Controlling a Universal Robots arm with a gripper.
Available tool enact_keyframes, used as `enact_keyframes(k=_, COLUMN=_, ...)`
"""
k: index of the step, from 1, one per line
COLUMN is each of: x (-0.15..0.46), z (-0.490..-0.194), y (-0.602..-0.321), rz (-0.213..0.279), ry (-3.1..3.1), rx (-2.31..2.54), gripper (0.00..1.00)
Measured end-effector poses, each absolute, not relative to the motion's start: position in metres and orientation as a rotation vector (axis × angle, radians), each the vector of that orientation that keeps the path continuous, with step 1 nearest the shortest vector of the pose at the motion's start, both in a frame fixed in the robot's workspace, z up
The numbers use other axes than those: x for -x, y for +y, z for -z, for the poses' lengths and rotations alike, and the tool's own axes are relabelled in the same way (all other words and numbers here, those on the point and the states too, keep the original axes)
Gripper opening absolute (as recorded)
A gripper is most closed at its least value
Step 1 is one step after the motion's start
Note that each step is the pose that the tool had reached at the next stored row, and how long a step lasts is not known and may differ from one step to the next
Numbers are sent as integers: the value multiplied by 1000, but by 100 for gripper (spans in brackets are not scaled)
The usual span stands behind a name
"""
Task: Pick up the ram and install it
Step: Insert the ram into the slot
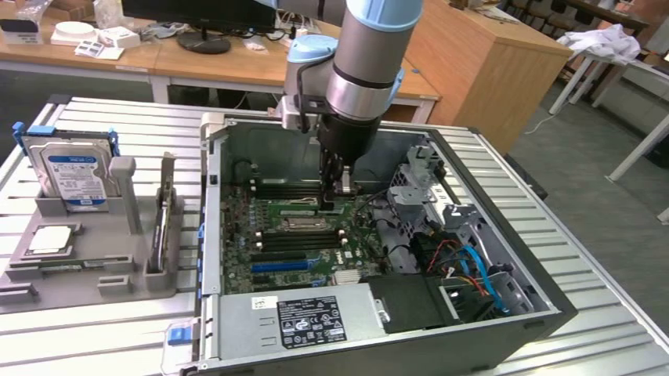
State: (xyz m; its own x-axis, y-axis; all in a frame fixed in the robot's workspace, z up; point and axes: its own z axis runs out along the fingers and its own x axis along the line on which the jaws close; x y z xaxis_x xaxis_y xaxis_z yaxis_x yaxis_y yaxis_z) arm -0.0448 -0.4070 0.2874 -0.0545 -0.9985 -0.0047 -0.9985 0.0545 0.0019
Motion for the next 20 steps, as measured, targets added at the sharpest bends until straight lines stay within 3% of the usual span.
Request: enact_keyframes(k=20, x=45, z=-287, y=-413, rz=-7, ry=2280, rx=2159, gripper=12)
